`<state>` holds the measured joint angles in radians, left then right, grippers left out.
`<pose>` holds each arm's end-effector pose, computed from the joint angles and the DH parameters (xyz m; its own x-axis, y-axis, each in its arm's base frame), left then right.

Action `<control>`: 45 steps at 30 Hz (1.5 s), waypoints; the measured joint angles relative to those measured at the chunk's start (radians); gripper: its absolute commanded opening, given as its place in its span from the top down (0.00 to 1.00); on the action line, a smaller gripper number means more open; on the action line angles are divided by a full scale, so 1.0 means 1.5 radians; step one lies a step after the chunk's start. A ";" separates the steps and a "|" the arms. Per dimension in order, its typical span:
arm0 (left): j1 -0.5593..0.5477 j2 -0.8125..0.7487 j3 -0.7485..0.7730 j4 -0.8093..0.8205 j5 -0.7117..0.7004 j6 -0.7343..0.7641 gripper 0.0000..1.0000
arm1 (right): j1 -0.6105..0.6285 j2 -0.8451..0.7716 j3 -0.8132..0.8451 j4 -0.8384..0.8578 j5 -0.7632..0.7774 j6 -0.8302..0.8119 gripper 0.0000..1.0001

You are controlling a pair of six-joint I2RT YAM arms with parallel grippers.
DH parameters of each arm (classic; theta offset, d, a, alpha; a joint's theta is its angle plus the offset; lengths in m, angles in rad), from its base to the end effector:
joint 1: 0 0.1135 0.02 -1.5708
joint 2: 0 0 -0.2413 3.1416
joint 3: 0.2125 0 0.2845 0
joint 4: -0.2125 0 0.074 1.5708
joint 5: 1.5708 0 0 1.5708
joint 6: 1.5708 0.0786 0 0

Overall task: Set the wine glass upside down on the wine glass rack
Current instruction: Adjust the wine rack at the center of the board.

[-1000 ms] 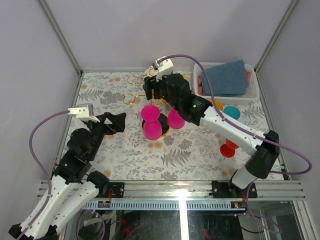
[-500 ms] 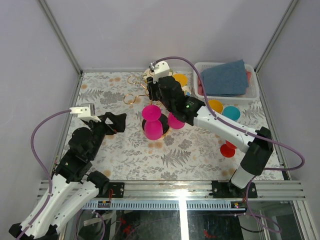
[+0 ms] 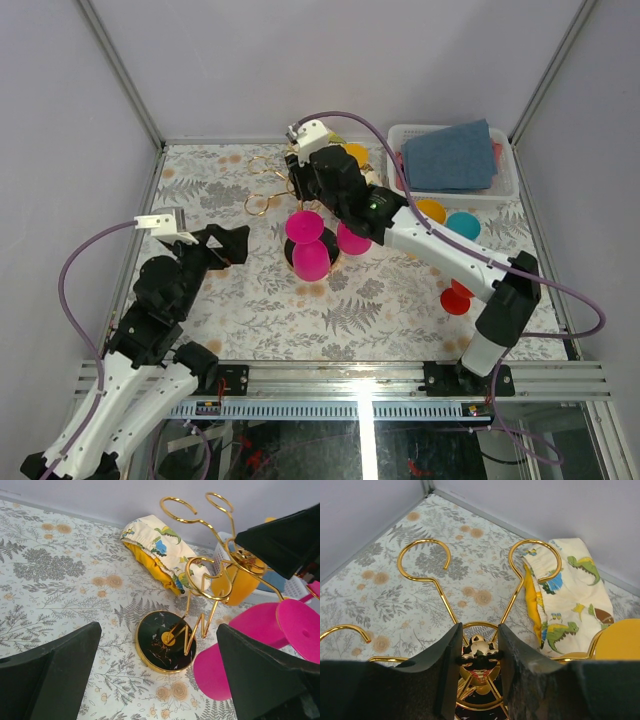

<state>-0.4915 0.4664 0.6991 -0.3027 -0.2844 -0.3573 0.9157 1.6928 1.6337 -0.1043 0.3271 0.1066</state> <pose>0.1958 -0.0798 0.3341 -0.1299 -0.3112 -0.9414 0.1716 0.9281 -0.3305 0.3106 0.3629 0.3723 -0.1579 -0.0401 -0.9866 -0.5441 0.8374 0.0530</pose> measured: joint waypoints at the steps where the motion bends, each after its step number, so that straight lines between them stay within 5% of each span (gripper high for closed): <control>1: 0.001 -0.004 0.000 0.000 0.003 0.000 0.00 | -0.003 0.006 0.007 0.000 -0.015 -0.010 1.00; 15: 0.004 -0.032 0.000 0.001 0.016 0.002 0.00 | -0.099 0.034 0.035 0.012 -0.353 -0.121 1.00; 27: 0.007 -0.027 0.000 0.003 0.052 0.014 0.00 | -0.156 0.158 0.250 -0.154 -0.588 -0.313 1.00; 30: 0.007 -0.027 -0.001 0.003 0.056 0.015 0.00 | -0.172 0.217 0.351 -0.228 -0.652 -0.357 0.87; 35: 0.007 -0.030 -0.002 0.003 0.058 0.016 0.00 | -0.186 0.270 0.440 -0.288 -0.708 -0.388 0.53; 38: 0.007 -0.032 -0.003 0.003 0.059 0.017 0.00 | -0.187 0.258 0.417 -0.263 -0.718 -0.374 0.37; 45: 0.007 -0.033 -0.004 0.003 0.062 0.018 0.00 | -0.187 0.158 0.284 -0.127 -0.693 -0.263 0.23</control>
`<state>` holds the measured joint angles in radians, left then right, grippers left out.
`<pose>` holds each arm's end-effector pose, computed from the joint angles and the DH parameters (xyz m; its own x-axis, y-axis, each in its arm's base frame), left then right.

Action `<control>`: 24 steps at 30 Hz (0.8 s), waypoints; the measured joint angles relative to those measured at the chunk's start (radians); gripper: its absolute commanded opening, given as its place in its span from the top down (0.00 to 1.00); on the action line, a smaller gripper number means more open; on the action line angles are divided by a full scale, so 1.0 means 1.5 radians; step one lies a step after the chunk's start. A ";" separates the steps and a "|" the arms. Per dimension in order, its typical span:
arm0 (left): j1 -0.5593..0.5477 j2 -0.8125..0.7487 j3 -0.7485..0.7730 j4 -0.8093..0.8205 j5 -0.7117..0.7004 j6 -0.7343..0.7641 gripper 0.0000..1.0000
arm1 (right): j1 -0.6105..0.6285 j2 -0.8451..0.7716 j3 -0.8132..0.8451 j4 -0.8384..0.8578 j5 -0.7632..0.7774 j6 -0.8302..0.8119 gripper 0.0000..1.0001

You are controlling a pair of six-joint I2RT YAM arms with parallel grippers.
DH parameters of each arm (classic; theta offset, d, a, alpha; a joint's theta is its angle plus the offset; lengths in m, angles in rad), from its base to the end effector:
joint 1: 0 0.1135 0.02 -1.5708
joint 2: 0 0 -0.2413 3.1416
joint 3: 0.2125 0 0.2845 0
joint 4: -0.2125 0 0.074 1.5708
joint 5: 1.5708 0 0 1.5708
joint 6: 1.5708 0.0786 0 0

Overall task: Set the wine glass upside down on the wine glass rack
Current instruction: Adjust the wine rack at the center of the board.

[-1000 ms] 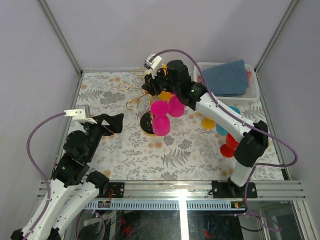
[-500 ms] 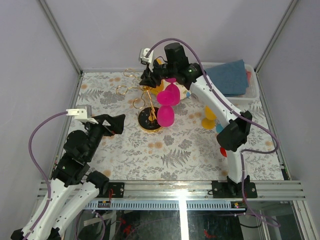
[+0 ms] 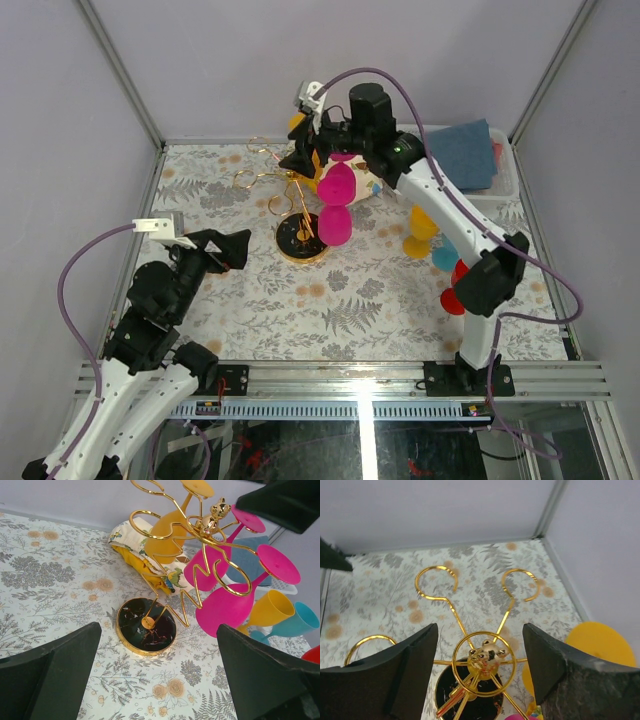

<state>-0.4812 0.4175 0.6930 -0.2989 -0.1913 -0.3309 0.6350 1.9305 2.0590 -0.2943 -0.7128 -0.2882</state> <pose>0.1858 -0.0802 0.3412 -0.1125 -0.3011 -0.9469 0.2637 0.9098 -0.3206 0.3758 0.3408 0.4125 0.1477 -0.1582 -0.9763 -0.9659 0.1893 -0.1768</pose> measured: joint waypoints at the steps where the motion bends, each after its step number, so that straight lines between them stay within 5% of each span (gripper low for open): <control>1: 0.000 0.000 0.000 0.000 -0.001 0.000 0.00 | 0.000 -0.015 -0.015 0.020 0.013 0.021 0.22; 13: 0.008 0.016 0.000 -0.002 -0.024 -0.007 0.00 | 0.003 -0.165 -0.234 0.234 0.314 0.366 0.20; 24: 0.030 0.037 0.000 -0.002 -0.012 -0.009 0.00 | 0.089 -0.168 -0.281 0.238 0.525 0.394 0.23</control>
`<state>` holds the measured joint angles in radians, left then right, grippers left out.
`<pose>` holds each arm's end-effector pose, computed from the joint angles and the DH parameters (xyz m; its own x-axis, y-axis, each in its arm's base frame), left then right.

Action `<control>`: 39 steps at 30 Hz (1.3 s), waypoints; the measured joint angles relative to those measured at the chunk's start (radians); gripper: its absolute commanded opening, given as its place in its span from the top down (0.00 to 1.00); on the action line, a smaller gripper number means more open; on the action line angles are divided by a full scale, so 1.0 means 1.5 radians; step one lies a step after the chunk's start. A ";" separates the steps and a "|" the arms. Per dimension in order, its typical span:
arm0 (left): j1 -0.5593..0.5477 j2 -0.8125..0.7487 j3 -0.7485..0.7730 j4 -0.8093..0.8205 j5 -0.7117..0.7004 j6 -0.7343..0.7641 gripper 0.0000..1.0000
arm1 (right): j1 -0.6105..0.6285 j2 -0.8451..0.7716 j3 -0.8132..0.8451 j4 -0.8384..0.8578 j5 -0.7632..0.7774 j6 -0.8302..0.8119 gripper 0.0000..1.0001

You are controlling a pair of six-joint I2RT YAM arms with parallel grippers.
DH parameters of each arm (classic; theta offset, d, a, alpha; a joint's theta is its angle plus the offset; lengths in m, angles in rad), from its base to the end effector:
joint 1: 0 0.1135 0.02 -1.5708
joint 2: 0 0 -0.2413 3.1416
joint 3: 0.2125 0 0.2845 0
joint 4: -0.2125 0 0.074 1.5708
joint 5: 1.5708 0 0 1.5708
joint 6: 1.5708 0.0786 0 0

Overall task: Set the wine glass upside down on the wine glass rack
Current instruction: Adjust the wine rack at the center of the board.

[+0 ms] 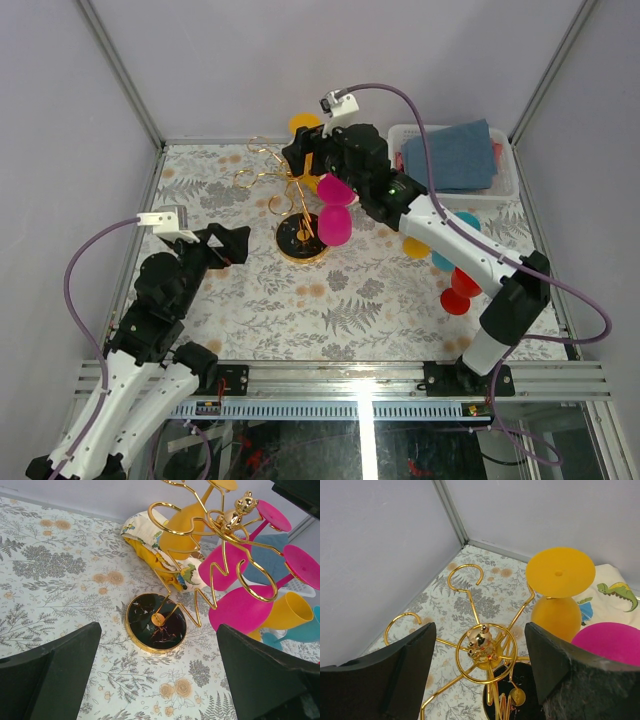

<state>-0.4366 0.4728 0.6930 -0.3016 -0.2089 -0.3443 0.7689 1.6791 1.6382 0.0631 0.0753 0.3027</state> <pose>0.2007 -0.0757 0.3304 -0.1458 -0.2964 -0.9439 0.1882 0.9283 -0.3205 0.3482 0.3286 0.4053 -0.1753 0.2440 -0.9538 -0.6150 0.7294 0.2996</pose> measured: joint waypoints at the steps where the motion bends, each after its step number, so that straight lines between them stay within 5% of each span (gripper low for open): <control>1: 0.002 0.001 0.000 0.000 0.003 -0.001 0.00 | 0.009 -0.001 0.000 0.001 0.016 -0.006 0.25; 23: 0.052 0.011 0.000 0.001 0.048 -0.009 0.00 | 0.068 0.104 0.053 -0.024 0.155 -0.099 0.45; 39: 0.076 0.011 0.000 0.002 0.070 -0.012 0.00 | 0.071 0.132 0.102 -0.061 0.178 -0.120 0.85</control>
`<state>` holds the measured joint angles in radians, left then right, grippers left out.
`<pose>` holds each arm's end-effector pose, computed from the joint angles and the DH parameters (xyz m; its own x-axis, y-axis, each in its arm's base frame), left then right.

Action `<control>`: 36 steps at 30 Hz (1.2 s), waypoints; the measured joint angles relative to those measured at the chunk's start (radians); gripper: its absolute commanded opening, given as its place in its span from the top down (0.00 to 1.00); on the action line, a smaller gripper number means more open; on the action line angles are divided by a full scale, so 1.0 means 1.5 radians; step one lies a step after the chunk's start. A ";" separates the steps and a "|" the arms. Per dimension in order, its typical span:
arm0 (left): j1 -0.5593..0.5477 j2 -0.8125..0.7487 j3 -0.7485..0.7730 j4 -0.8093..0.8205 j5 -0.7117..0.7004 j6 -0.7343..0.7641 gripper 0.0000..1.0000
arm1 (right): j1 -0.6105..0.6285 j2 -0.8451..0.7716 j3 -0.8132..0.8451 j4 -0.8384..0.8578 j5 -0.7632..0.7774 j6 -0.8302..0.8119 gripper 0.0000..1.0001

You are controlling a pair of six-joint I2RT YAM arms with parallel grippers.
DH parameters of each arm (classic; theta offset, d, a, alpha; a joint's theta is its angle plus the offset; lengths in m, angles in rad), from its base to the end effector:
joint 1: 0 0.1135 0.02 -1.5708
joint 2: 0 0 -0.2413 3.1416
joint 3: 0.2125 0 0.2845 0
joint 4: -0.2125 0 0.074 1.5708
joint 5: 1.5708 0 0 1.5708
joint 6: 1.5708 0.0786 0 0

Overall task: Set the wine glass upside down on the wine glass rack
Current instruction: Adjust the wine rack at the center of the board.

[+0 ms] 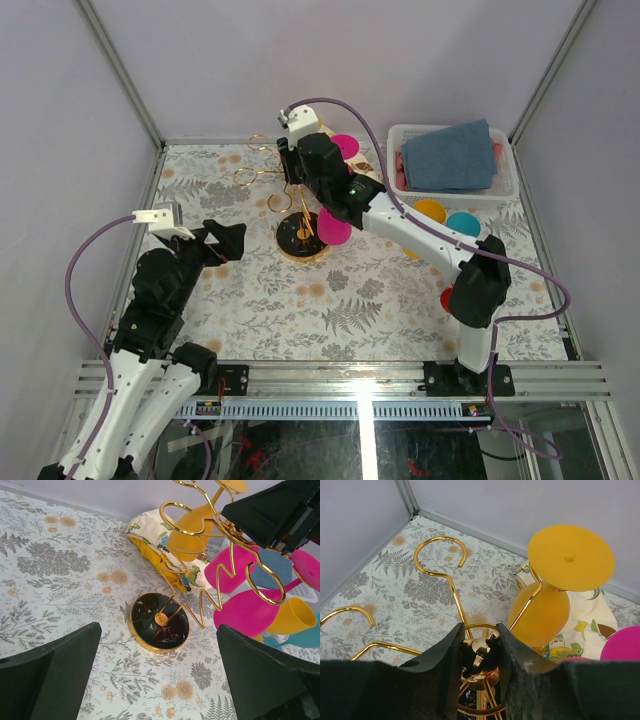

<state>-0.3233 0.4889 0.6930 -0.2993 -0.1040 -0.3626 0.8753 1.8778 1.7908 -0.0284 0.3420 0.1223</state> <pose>0.2099 -0.0617 0.3275 -0.1616 -0.3179 -0.9342 0.1719 0.9232 -0.3439 0.3549 0.3841 0.3621 -0.1354 0.0171 -0.9906 -0.4970 0.8638 0.0829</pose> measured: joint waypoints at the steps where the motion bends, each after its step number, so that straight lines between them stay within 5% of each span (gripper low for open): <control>1: 0.001 0.000 0.000 0.000 0.002 0.000 0.00 | 0.000 0.004 0.007 -0.005 0.001 -0.002 0.89; 5: 0.004 0.000 0.000 0.000 0.006 -0.001 0.00 | 0.000 0.011 0.025 -0.024 0.001 -0.004 1.00; 14: 0.008 0.000 -0.001 0.001 0.008 -0.002 0.00 | -0.009 0.027 0.075 -0.086 -0.037 -0.028 1.00; 36: 0.016 0.003 -0.001 0.001 0.025 -0.002 0.00 | -0.089 0.155 0.342 -0.318 -0.467 -0.264 1.00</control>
<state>-0.3000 0.4938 0.6910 -0.2981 -0.0666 -0.3656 0.7425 2.1101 2.3043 -0.5056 -0.3580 -0.2745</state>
